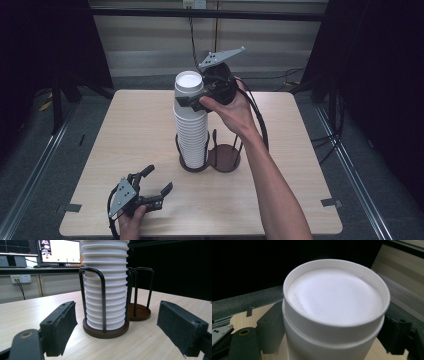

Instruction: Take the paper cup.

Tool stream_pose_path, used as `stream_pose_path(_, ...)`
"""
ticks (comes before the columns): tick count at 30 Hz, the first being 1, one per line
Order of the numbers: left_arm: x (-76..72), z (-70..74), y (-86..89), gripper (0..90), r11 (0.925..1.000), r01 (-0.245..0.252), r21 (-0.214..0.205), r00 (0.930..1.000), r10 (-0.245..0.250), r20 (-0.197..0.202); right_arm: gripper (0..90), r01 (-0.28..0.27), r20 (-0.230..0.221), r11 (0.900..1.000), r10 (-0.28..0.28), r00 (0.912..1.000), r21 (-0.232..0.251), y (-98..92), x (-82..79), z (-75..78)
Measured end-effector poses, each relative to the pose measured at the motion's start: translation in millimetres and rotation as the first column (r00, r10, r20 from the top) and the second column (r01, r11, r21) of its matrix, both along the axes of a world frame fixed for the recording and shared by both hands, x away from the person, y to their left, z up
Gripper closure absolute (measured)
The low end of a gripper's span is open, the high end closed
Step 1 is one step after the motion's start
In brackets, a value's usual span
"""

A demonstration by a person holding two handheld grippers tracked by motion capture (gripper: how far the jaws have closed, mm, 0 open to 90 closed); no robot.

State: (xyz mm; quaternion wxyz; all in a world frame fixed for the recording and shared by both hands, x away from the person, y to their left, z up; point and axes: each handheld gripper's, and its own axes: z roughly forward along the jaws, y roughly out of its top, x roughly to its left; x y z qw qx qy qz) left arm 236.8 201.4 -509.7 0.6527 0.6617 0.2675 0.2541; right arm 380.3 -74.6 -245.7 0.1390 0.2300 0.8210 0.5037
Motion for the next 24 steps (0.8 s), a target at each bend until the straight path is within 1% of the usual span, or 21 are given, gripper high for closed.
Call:
stream_pose_path(1,0.0,0.0,0.0,15.7,1.0000,0.000,0.000,1.0000,0.000,0.000,19.5,0.000,0.003,1.0000,0.000,1.0000,0.005,-0.3,-0.1,0.3)
stream_pose_path(2,0.0,0.0,0.0,15.7,1.0000,0.000,-0.001,1.0000,0.000,0.000,19.5,0.000,0.008,0.9997,0.000,1.0000,0.023,-1.7,-0.6,1.7)
stream_pose_path(3,0.0,0.0,-0.1,15.7,1.0000,-0.001,-0.001,1.0000,0.001,0.000,19.6,-0.003,0.017,0.9984,0.002,0.9999,0.056,-4.8,-1.9,6.2)
stream_pose_path(4,0.0,0.0,-0.1,15.7,1.0000,-0.001,-0.001,1.0000,0.001,0.000,19.6,-0.003,0.017,0.9984,0.002,0.9999,0.056,-4.8,-1.9,6.2)
stream_pose_path(5,0.0,0.0,0.0,15.7,1.0000,-0.001,0.000,1.0000,0.001,0.000,19.8,0.000,0.022,0.9981,-0.002,0.9998,0.061,-6.3,-2.9,9.8)
stream_pose_path(7,0.0,0.0,0.2,15.7,1.0000,-0.001,0.002,1.0000,0.001,0.001,19.8,0.003,0.028,0.9984,-0.005,0.9996,0.056,-5.6,-3.5,10.4)
stream_pose_path(9,0.0,0.0,-0.1,15.7,1.0000,-0.001,-0.001,1.0000,0.001,0.001,19.8,0.002,0.029,0.9979,-0.004,0.9996,0.065,-5.5,-3.9,10.5)
stream_pose_path(10,0.0,0.0,0.2,15.7,1.0000,-0.001,0.002,1.0000,0.001,0.001,19.9,-0.001,0.035,0.9966,-0.002,0.9994,0.083,-5.8,-4.8,11.4)
stream_pose_path(12,0.0,0.0,0.0,15.7,1.0000,-0.001,0.000,1.0000,0.001,0.000,20.1,0.001,0.041,0.9956,-0.005,0.9992,0.093,-6.7,-5.4,12.7)
stream_pose_path(14,0.1,0.0,0.0,15.7,1.0000,0.000,0.000,1.0000,0.000,0.000,20.2,0.005,0.034,0.9932,-0.009,0.9994,0.116,-9.5,-5.2,14.1)
stream_pose_path(15,0.1,0.0,0.0,15.7,1.0000,0.000,0.000,1.0000,0.000,0.000,20.2,0.005,0.034,0.9932,-0.009,0.9994,0.116,-9.5,-5.2,14.1)
stream_pose_path(16,0.0,0.0,0.0,15.7,1.0000,0.000,0.000,1.0000,0.000,0.000,20.3,0.005,0.039,0.9906,-0.011,0.9992,0.137,-12.8,-5.7,16.0)
stream_pose_path(19,0.1,0.0,0.0,15.7,1.0000,0.000,0.000,1.0000,0.000,0.000,20.4,0.007,0.046,0.9877,-0.014,0.9988,0.156,-15.2,-7.1,18.8)
stream_pose_path(24,0.0,0.0,0.0,15.7,1.0000,0.000,0.000,1.0000,0.000,0.000,20.6,0.005,0.062,0.9789,-0.019,0.9979,0.205,-20.3,-9.8,24.5)
